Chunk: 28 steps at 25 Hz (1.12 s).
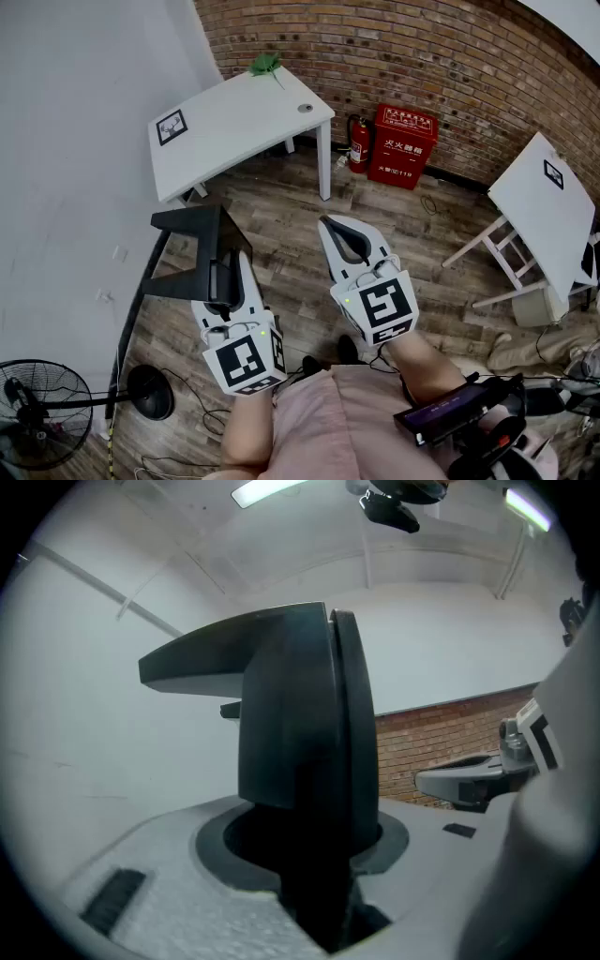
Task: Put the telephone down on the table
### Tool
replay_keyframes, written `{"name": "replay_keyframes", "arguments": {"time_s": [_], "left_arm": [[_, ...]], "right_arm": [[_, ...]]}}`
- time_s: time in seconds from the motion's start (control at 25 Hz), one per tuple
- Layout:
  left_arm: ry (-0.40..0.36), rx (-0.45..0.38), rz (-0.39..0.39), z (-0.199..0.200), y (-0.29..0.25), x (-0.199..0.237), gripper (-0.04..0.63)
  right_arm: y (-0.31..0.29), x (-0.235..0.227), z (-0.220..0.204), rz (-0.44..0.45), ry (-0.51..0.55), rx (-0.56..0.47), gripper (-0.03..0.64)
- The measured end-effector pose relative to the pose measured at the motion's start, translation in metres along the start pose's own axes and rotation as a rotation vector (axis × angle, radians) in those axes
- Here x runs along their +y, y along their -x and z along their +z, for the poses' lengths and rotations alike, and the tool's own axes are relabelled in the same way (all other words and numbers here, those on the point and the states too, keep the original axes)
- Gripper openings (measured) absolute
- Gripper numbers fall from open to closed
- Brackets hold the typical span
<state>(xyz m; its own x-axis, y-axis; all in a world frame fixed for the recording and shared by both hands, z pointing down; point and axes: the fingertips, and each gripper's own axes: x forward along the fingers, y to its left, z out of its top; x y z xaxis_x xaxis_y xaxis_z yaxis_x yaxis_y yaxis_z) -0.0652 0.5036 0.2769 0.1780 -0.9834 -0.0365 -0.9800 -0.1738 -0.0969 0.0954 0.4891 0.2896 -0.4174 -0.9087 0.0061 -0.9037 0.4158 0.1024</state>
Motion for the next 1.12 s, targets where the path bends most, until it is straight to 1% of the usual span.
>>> {"name": "replay_keyframes", "arguments": {"time_s": [0.12, 0.28, 0.44, 0.56, 0.64, 0.72, 0.76, 0.84, 0.88, 1.0, 1.12], "left_arm": [[0.001, 0.002, -0.004, -0.001, 0.001, 0.001, 0.164], [0.013, 0.007, -0.008, -0.003, 0.002, -0.001, 0.164], [0.008, 0.016, -0.017, -0.005, 0.002, -0.004, 0.164], [0.028, 0.028, -0.052, -0.008, 0.000, -0.008, 0.164], [0.056, 0.041, -0.098, -0.012, -0.001, -0.013, 0.164], [0.097, 0.053, -0.163, -0.014, -0.004, -0.020, 0.163], [0.124, 0.057, -0.204, -0.015, -0.005, -0.023, 0.163], [0.168, 0.063, -0.302, -0.014, -0.009, -0.029, 0.163], [0.177, 0.065, -0.358, -0.012, -0.010, -0.031, 0.163], [0.179, 0.081, -0.542, -0.006, -0.011, -0.038, 0.161], [0.185, 0.078, -0.719, 0.007, -0.008, -0.048, 0.163]], "right_arm": [[0.001, 0.001, 0.003, -0.009, 0.004, 0.004, 0.003], [0.002, 0.004, 0.001, 0.007, 0.005, -0.006, 0.003], [0.003, 0.005, 0.001, 0.010, -0.005, -0.003, 0.003], [0.003, 0.004, -0.001, 0.022, -0.027, -0.005, 0.005], [0.002, 0.004, -0.002, 0.042, -0.054, -0.012, 0.006], [0.001, 0.004, 0.000, 0.080, -0.087, -0.018, 0.017], [0.001, 0.004, 0.002, 0.108, -0.106, -0.025, 0.060], [-0.002, 0.004, 0.011, 0.175, -0.140, -0.049, 0.108], [-0.002, 0.006, 0.016, 0.214, -0.153, -0.061, 0.136], [-0.003, 0.014, 0.035, 0.368, -0.207, -0.098, 0.202], [-0.001, 0.022, 0.057, 0.545, -0.253, -0.142, 0.223]]}}
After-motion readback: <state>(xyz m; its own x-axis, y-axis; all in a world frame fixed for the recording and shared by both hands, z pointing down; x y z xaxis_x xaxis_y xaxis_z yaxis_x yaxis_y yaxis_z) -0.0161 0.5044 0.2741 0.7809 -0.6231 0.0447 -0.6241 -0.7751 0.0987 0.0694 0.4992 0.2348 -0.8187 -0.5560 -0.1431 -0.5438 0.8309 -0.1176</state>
